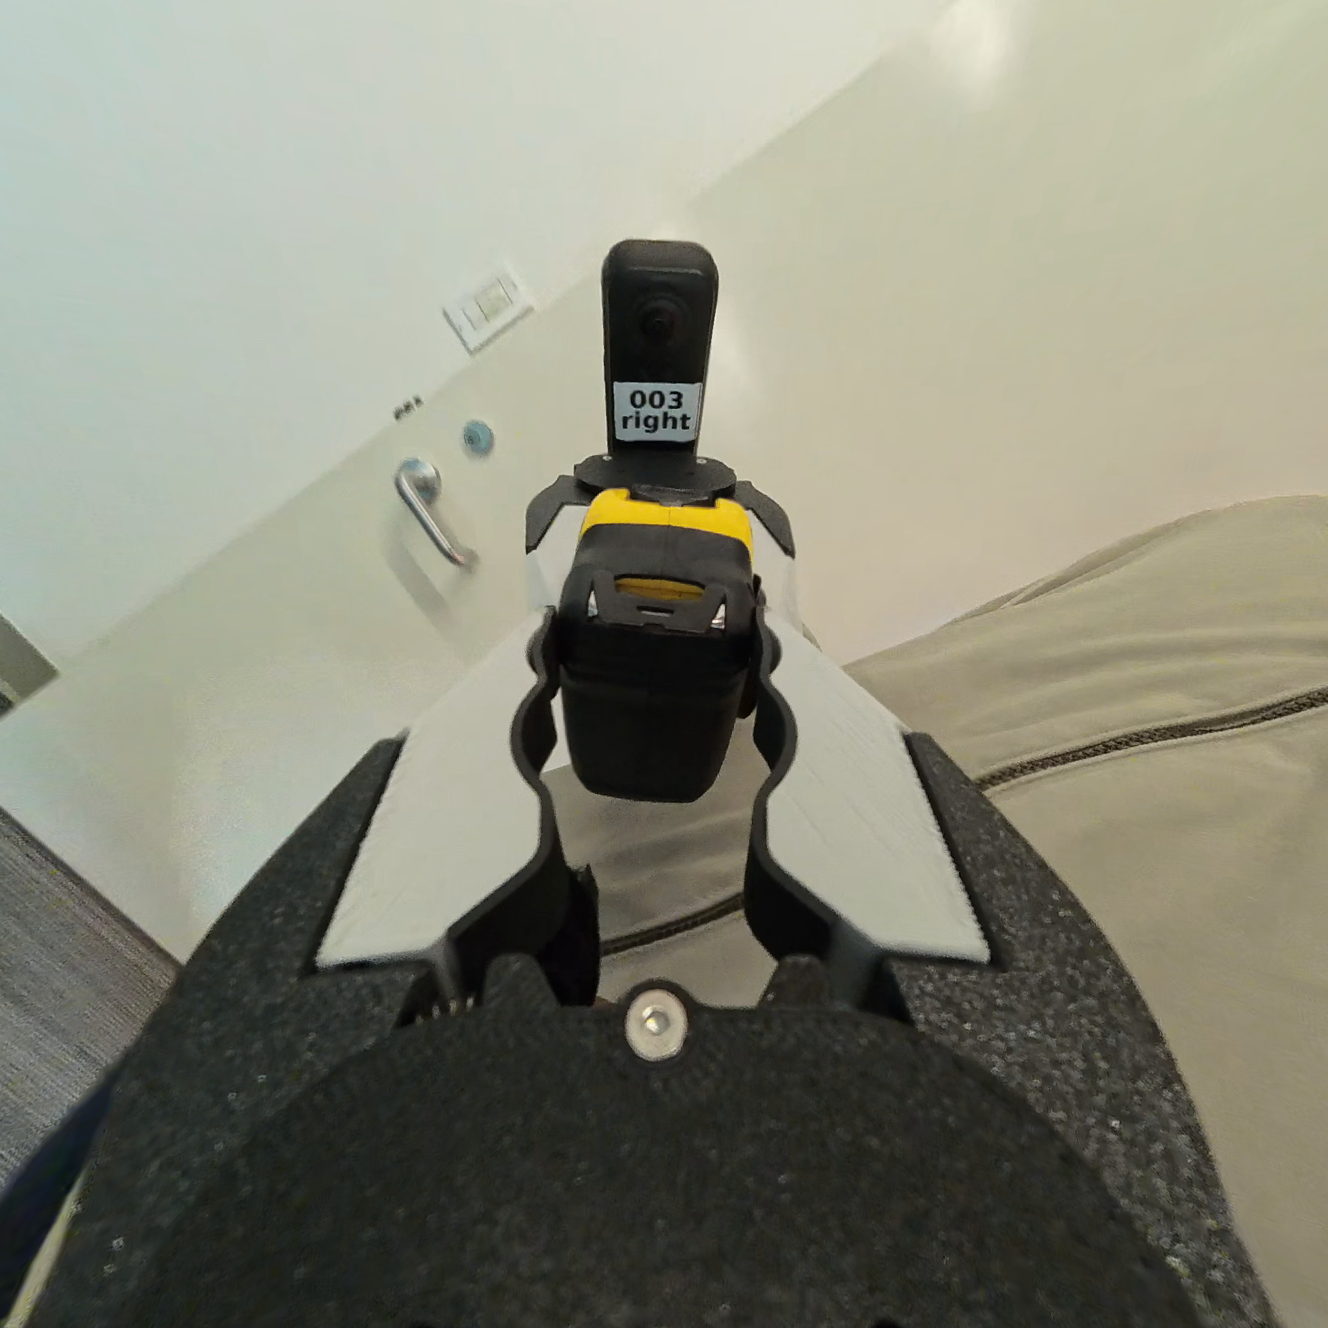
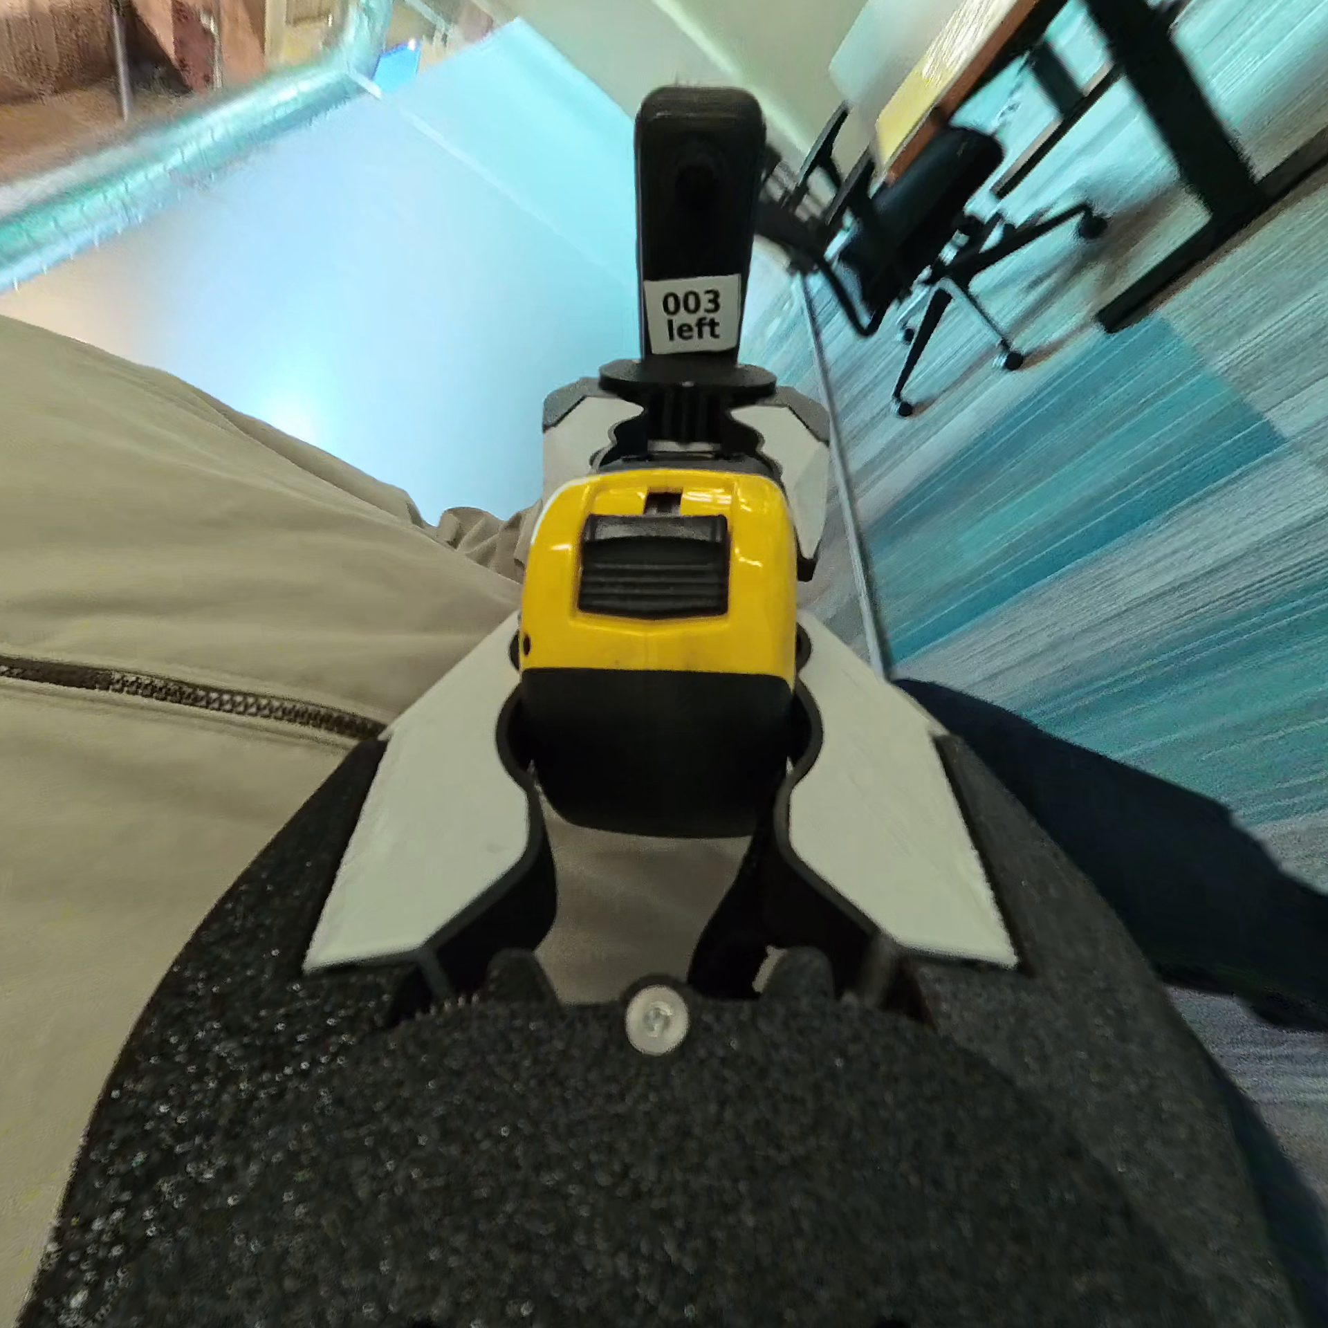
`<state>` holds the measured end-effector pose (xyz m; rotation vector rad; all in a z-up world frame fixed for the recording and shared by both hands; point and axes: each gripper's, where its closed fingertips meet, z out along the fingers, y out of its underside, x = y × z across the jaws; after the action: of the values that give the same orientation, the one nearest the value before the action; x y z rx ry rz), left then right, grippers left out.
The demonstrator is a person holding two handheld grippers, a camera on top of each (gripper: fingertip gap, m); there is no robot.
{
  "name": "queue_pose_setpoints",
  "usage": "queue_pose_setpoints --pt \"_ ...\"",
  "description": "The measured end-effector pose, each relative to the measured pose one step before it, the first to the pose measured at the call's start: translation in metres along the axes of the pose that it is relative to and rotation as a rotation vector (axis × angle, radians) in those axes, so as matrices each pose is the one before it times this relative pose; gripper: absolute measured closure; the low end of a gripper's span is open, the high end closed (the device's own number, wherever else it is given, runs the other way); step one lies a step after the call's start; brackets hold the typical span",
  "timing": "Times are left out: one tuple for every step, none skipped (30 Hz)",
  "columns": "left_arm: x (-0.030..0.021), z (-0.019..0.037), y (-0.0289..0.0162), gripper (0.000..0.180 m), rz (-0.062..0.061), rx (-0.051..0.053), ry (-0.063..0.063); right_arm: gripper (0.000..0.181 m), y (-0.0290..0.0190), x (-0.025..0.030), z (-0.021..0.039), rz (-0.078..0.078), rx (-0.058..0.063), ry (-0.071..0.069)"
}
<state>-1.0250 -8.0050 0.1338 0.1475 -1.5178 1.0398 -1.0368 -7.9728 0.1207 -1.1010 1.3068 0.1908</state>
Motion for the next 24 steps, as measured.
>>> queue_pose_setpoints --pt "-0.01367 -0.00445 -0.03422 0.127 0.005 -0.0101 0.0097 0.115 -0.03249 0.01487 0.00188 -0.0095 0.0106 0.0127" --pt "-0.01457 -0.00377 -0.03259 0.127 0.0033 -0.018 0.0079 0.115 -0.03218 0.01673 0.00096 -0.0034 0.0026 0.0102" --pt "-0.01548 -0.00364 -0.03148 0.127 0.0001 -0.0198 0.0066 0.115 -0.03189 0.01705 -0.00029 0.0022 0.0058 0.0052" --pt "-0.01626 -0.00403 -0.03159 0.127 0.001 -0.0129 0.0037 0.115 -0.03208 0.01815 -0.00039 0.0014 0.0121 0.0052" --pt "-0.01776 -0.00402 -0.03159 0.127 0.0029 -0.0072 0.0029 0.115 -0.02877 0.01809 0.00038 0.0001 0.0138 0.0052" --pt "-0.0184 -0.00407 -0.03137 0.127 0.0051 -0.0077 0.0042 0.115 -0.03059 0.01993 0.00029 -0.0041 0.0114 0.0064" --pt "-0.01932 -0.00403 -0.02999 0.127 0.0081 -0.0096 0.0048 0.115 -0.02947 0.02145 0.0008 -0.0069 0.0087 0.0072" --pt "-0.02128 -0.00369 -0.02944 0.127 0.0082 -0.0088 0.0039 0.115 -0.02772 0.0221 0.00053 -0.0077 0.0076 0.0069" --pt "-0.02251 -0.00423 -0.02995 0.127 0.008 -0.0058 0.003 0.115 -0.02897 0.02418 0.00056 -0.0083 0.007 0.006" --pt "-0.02341 -0.00446 -0.02871 0.127 0.0079 -0.0025 0.0019 0.115 -0.02936 0.02599 0.00031 -0.0126 0.0081 0.005" --pt "-0.02317 -0.00276 -0.02465 0.127 0.0046 -0.0015 -0.0005 0.115 -0.02975 0.02736 -0.0002 -0.0112 0.0069 0.0019" --pt "-0.0258 -0.0034 -0.03074 0.127 0.0038 -0.0032 -0.003 0.115 -0.02984 0.02768 -0.00023 -0.0065 0.0046 -0.0043" --pt "-0.02576 -0.00343 -0.03131 0.127 0.0046 -0.002 -0.0051 0.115 -0.02997 0.02778 -0.00102 -0.0038 0.0016 -0.0065" --pt "-0.02521 -0.00308 -0.03196 0.127 -0.0008 0.0002 -0.0037 0.115 -0.02644 0.0247 0.00106 -0.0035 -0.0036 -0.0029" --pt "-0.02408 -0.00286 -0.03244 0.127 -0.0047 0.0031 -0.0028 0.115 -0.0314 0.02592 -0.00103 -0.0065 -0.0046 -0.0028" --pt "-0.02318 -0.00214 -0.03435 0.127 -0.0106 0.0082 -0.0087 0.115 -0.03249 0.02534 -0.00181 0.006 -0.0057 -0.0052" --pt "-0.02054 -0.00172 -0.03623 0.127 -0.0139 0.0146 -0.0116 0.115 -0.03432 0.02245 -0.00292 0.019 -0.0015 -0.0086" --pt "-0.01612 -0.0006 -0.0344 0.127 -0.0005 0.0165 -0.0068 0.116 -0.03552 0.01884 -0.00301 0.0001 0.0045 -0.0091" --pt "-0.01525 -0.00034 -0.03167 0.127 0.0146 0.0109 -0.0077 0.116 -0.0315 0.01812 -0.00099 -0.0163 -0.0025 -0.0061" --pt "-0.01791 -0.0003 -0.0342 0.127 0.0077 0.0027 -0.0114 0.116 -0.03242 0.02042 -0.00225 -0.0051 -0.0145 -0.0075" --pt "-0.01821 -0.00031 -0.03323 0.127 -0.0004 -0.0005 -0.0116 0.115 -0.03175 0.02037 -0.00267 0.007 -0.016 -0.0116" --pt "-0.01789 -0.00054 -0.03282 0.127 0.0051 0.0049 -0.0096 0.115 -0.0305 0.01884 -0.00225 -0.001 -0.011 -0.0099" --pt "-0.01853 -0.00042 -0.03265 0.127 0.0096 0.01 -0.0072 0.115 -0.03105 0.02028 -0.00243 -0.0093 -0.0109 -0.0076" --pt "-0.02014 -0.00086 -0.02975 0.127 0.0072 0.0089 -0.0051 0.115 -0.02979 0.02163 -0.00224 -0.0077 -0.0111 -0.0056"
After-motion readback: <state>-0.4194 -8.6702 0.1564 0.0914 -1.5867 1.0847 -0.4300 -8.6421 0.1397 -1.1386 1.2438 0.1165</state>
